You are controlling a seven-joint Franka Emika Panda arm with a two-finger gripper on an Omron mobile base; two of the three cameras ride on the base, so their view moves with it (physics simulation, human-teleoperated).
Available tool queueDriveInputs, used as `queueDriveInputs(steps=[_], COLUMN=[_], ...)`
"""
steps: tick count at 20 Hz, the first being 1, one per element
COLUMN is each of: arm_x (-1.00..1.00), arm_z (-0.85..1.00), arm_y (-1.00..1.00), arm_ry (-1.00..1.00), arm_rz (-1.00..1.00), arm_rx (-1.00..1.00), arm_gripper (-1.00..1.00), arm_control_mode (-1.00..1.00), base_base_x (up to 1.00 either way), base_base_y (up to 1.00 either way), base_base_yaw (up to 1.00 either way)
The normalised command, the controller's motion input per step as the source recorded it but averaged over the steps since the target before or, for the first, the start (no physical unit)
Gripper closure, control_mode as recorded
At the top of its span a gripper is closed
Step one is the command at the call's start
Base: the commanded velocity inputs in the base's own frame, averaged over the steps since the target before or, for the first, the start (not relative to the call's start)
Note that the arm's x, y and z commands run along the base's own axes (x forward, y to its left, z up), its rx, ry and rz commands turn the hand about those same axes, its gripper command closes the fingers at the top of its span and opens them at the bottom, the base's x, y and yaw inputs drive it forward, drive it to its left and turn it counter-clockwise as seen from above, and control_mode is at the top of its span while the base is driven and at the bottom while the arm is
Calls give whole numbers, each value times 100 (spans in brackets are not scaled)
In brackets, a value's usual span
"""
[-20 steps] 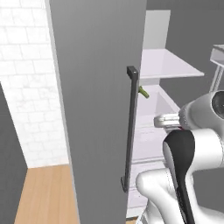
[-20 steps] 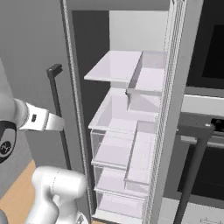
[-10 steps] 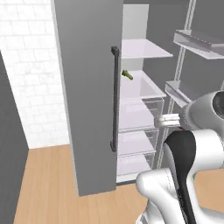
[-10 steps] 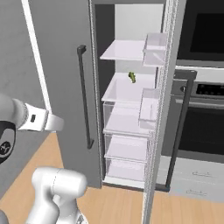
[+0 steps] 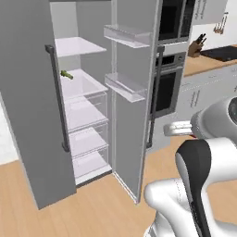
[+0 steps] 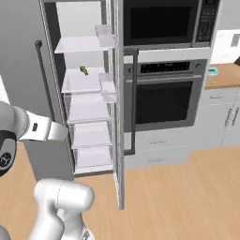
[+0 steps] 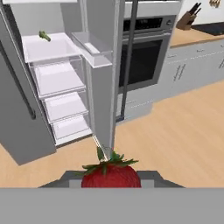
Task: Take the strawberry from the fridge and place it on top of the pancake, located on the dining counter.
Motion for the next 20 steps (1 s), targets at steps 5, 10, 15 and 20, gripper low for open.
queueDriveInputs(steps=[5, 10, 15, 20], arm_x=[0, 0, 0, 0], arm_z=[0, 0, 0, 0], arm_y=[0, 0, 0, 0], arm_ry=[0, 0, 0, 0], arm_rz=[0, 0, 0, 0], arm_rx=[0, 0, 0, 0], arm_gripper=[100, 100, 100, 100], arm_control_mode=[100, 100, 100, 100], base_base_x=[2, 30, 43, 23], base_base_y=[-42, -24, -25, -58], base_base_yaw=[-74, -64, -47, -39])
